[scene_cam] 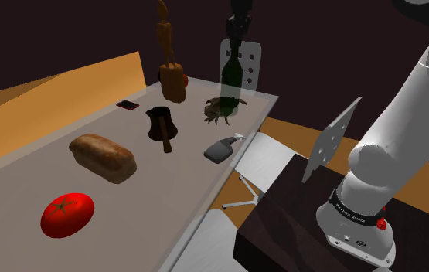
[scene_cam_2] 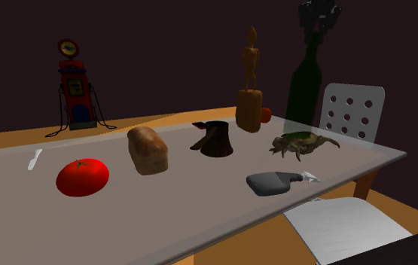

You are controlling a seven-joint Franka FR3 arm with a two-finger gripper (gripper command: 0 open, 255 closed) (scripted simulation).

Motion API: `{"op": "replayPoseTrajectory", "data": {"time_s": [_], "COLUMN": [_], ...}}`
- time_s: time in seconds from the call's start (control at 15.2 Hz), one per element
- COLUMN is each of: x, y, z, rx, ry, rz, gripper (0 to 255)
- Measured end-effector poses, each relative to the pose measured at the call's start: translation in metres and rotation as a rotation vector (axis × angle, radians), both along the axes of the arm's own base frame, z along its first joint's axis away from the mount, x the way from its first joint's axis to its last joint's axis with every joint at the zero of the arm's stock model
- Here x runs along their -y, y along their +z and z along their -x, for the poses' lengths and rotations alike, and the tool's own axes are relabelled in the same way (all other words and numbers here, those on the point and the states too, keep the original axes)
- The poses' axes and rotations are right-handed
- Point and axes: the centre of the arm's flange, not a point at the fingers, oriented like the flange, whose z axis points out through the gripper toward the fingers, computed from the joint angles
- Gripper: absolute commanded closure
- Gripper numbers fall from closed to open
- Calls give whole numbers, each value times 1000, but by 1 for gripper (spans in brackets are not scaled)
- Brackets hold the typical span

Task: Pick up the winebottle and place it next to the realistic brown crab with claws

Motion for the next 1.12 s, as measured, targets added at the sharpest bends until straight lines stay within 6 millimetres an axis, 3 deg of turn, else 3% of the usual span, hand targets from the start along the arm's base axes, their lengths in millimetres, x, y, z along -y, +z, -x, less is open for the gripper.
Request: {"op": "replayPoseTrajectory", "data": {"time_s": [1.12], "x": [220], "y": [-3], "z": [19], "rx": [0], "ry": [0], "rz": [-1], "gripper": [255]}}
